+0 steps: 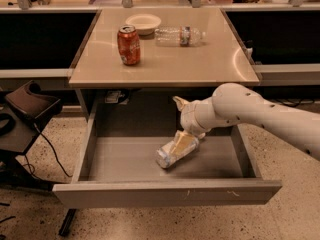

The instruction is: Pick blue plastic bottle from top drawer and place on counter

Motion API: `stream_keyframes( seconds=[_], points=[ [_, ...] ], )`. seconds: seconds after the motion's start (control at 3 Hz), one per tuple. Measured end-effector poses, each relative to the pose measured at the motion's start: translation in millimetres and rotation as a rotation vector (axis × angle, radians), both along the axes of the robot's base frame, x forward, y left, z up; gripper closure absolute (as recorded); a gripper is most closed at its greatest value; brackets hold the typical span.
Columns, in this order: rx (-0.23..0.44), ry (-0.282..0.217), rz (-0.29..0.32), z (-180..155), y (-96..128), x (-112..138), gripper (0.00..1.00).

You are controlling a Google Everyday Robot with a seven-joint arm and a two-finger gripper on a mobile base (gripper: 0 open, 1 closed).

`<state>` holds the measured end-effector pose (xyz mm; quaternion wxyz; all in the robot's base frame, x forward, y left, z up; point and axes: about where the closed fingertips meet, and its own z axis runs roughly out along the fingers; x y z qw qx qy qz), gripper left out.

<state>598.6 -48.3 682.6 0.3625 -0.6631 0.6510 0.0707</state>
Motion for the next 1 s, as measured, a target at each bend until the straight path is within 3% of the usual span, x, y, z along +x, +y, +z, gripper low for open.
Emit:
stream_keyframes(
  seconds=[1.0],
  points=[
    [0.013,-0.017,0.257,-48,64,-8,0.00]
  ],
)
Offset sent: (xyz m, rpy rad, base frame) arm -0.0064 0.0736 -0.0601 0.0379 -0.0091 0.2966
